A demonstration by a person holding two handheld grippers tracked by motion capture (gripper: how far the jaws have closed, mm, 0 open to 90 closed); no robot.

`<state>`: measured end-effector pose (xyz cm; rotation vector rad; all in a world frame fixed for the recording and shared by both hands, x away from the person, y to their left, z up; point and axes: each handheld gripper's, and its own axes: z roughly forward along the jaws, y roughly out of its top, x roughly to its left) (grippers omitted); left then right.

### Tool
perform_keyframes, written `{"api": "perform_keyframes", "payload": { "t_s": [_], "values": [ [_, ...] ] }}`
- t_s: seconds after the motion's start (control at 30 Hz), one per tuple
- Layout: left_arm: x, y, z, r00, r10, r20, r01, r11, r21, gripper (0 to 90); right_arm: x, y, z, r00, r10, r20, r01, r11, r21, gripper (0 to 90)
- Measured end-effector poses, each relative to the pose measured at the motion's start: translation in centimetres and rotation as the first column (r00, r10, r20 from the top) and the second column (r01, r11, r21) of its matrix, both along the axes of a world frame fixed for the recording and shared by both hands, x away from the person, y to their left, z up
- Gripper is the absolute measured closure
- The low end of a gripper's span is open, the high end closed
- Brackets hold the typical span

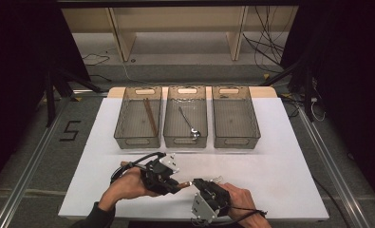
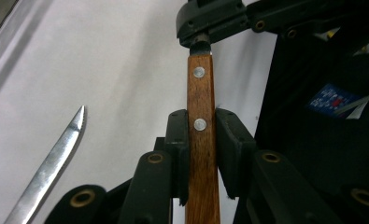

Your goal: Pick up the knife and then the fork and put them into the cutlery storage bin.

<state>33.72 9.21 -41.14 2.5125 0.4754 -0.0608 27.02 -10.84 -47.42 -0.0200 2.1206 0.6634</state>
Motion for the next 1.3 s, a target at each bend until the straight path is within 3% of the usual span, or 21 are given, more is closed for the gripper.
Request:
{"api": "perform_keyframes", "payload": {
  "t_s": [0.07,0.2,0.27,0.43,0.57,0.67,0.7,0.83,1.0,1.03,1.13,1.27,1.3],
  "values": [
    [0.0,0.1,0.1,1.0000,0.006,0.005,-0.006,0.9999,-0.014,73.6,0.0,-0.1,0.1,1.0000,0.003,-0.006,-0.003,1.000,0.004,88.7],
    [0.1,0.4,0.7,0.9990,0.041,0.015,-0.040,0.9971,-0.065,57.2,0.2,-0.4,0.3,1.0000,-0.007,-0.007,0.007,1.000,-0.003,88.9],
    [0.3,0.7,1.1,0.9969,0.076,0.022,-0.074,0.9941,-0.080,47.7,0.2,-0.5,0.4,0.9998,-0.018,-0.005,0.018,1.000,0.003,88.9],
    [0.5,1.8,1.8,0.9888,0.132,0.069,-0.122,0.9843,-0.127,38.0,0.5,-1.0,0.9,0.9988,-0.039,-0.029,0.040,0.999,0.032,89.0],
    [0.5,2.7,2.6,0.9759,0.182,0.119,-0.159,0.9707,-0.180,32.9,1.1,-1.8,1.4,0.9968,-0.062,-0.049,0.064,0.997,0.043,88.9],
    [0.6,3.3,3.1,0.9614,0.233,0.146,-0.197,0.9534,-0.229,28.5,1.7,-2.7,1.9,0.9947,-0.085,-0.057,0.089,0.994,0.070,88.9],
    [0.6,3.6,3.3,0.9551,0.255,0.152,-0.211,0.9440,-0.253,26.8,1.8,-2.8,2.0,0.9945,-0.088,-0.057,0.092,0.993,0.076,88.9],
    [0.8,4.3,3.4,0.9426,0.293,0.159,-0.240,0.9272,-0.288,23.2,2.5,-4.0,2.5,0.9894,-0.124,-0.075,0.131,0.987,0.095,88.9],
    [1.2,5.1,2.7,0.9352,0.320,0.152,-0.265,0.9160,-0.302,20.2,3.6,-5.7,3.2,0.9788,-0.178,-0.101,0.190,0.974,0.127,88.9],
    [1.2,5.2,2.3,0.9311,0.333,0.148,-0.277,0.9100,-0.309,19.9,3.7,-6.0,3.3,0.9751,-0.190,-0.114,0.205,0.968,0.142,88.9],
    [1.4,5.7,1.6,0.9236,0.352,0.151,-0.293,0.9034,-0.313,19.4,4.5,-6.9,4.0,0.9632,-0.215,-0.162,0.243,0.952,0.186,88.9],
    [1.2,6.6,0.1,0.9021,0.399,0.164,-0.325,0.8789,-0.349,18.6,5.6,-7.8,4.9,0.9450,-0.226,-0.236,0.284,0.926,0.250,88.9],
    [1.2,6.8,-0.3,0.9004,0.405,0.158,-0.329,0.8728,-0.360,18.4,5.9,-8.0,5.2,0.9388,-0.226,-0.260,0.295,0.918,0.265,88.9]
  ]
}}
